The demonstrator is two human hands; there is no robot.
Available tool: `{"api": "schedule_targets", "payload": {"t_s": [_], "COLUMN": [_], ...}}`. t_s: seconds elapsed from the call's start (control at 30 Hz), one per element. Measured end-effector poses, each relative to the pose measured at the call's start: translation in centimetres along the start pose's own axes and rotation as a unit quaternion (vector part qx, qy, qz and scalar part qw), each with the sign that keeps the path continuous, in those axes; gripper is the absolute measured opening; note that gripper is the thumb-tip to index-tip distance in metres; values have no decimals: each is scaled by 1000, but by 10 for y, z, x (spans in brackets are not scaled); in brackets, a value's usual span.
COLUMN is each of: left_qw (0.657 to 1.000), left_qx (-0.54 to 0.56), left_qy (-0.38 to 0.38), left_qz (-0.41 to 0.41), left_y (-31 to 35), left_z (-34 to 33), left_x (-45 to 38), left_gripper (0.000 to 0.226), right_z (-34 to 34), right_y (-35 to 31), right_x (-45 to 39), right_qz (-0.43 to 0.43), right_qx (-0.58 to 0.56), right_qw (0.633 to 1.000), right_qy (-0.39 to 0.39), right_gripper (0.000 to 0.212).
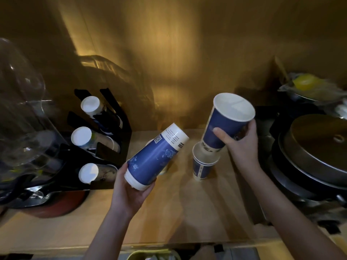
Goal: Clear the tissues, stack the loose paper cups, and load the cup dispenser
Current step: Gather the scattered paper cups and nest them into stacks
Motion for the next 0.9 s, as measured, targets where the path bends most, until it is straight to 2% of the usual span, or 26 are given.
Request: {"api": "schedule_targets", "payload": {"t_s": [0.2, 0.27, 0.37, 0.47, 0.6, 0.7, 0.83, 0.9], "left_qw": [999, 999, 998, 998, 998, 997, 997, 993], "left_qx": [8, 7, 2, -8, -30, -39, -45, -93], "left_qy": [33, 40, 49, 53, 56, 61, 54, 49], "left_qz": [12, 18, 29, 32, 20, 7, -7, -44], "left_y": [-11, -14, -18, -20, -19, -17, -14, -7], "left_z": [13, 15, 14, 9, 6, 5, -1, -5], "left_x": [-4, -4, -3, -2, -5, -6, -4, -3], "left_gripper": [35, 35, 33, 32, 37, 39, 26, 20], "right_z": [-9, -11, -11, -9, -14, -12, -10, -11], "right_y": [55, 63, 67, 83, 99, 114, 121, 111], "right_x": [13, 15, 16, 16, 18, 22, 29, 27], "right_qz": [-53, -41, -9, -37, -29, -56, -69, -49], "right_qx": [84, 121, 210, 291, 366, 403, 387, 365], "right_qw": [994, 990, 975, 953, 922, 902, 905, 917], "right_qy": [-44, -66, -76, -81, -125, -146, -161, -153], "right_gripper": [91, 95, 101, 110, 89, 85, 84, 84]}}
Point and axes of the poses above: each hand's wrist, its own x-axis away from the middle knuckle, its own z-axis out of the back of the hand, y = z × x, the point moved 10 cm from there along -x, towards the middle knuckle, and after that the axes turned 8 degrees about -x, right-handed, at the moved point
